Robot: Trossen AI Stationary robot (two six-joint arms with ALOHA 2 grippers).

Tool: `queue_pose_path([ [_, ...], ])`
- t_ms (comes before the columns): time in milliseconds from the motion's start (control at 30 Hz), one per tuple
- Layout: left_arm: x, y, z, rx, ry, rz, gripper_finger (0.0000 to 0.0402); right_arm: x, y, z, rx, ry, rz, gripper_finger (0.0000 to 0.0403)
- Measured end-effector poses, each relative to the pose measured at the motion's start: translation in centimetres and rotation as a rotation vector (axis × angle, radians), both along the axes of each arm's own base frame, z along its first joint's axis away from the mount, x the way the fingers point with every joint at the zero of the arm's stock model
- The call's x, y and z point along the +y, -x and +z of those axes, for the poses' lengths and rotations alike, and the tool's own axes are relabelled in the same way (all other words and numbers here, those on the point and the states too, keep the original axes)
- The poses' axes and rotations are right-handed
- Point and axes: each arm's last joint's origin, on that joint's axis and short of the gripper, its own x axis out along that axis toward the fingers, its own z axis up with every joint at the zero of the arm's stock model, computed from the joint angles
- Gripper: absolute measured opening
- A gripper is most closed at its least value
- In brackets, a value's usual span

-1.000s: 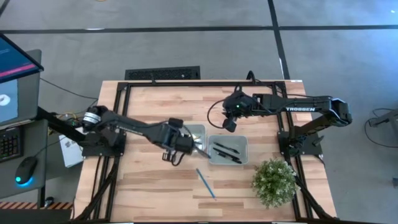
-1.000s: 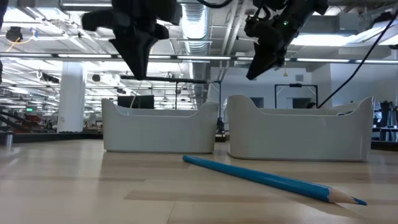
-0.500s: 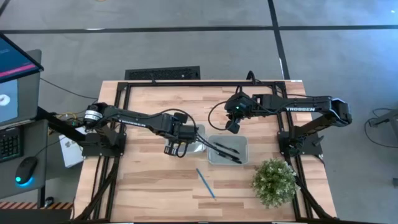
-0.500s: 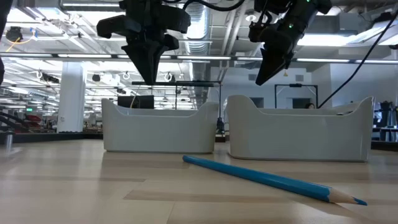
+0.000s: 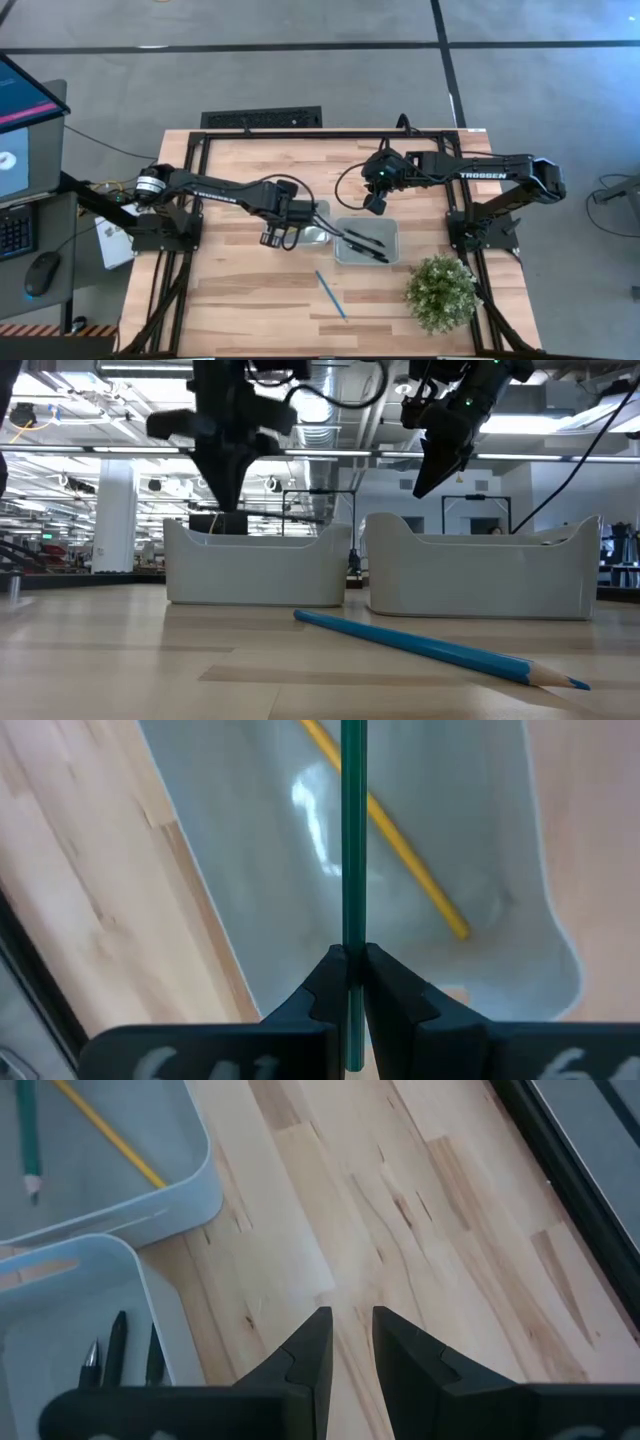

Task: Sort pens & pencils
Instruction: Put the green pencil into the left gray bin

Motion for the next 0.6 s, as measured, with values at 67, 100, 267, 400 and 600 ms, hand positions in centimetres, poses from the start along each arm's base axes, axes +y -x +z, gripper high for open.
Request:
queue_pose_path([
  [67,0.1,0.3,-0.8,0.020,0.002,-0.002,0.0010,0.0,0.0,0.0,-0.001,0.000,0.000,0.0095],
  [100,0.2,0.3,-1.3,0.020,0.002,-0.007,0.0010,0.0,0.0,0.0,-0.001,0.000,0.000,0.0095],
  [267,0.4,0.1,-1.9,-0.005,0.060,-0.014,0.0010,0.0,0.0,0.0,-0.002,0.000,0.000,0.0095],
  [400,0.9,-0.2,-1.9,-0.036,0.076,-0.026,0.0010,0.0,0.0,0.0,-0.005,-0.003,-0.007,0.0095],
  [600,1.6,-0.9,-2.5,-0.058,0.086,-0.012,0.0010,0.0,0.0,0.0,-0.005,-0.003,-0.007,0.0095],
])
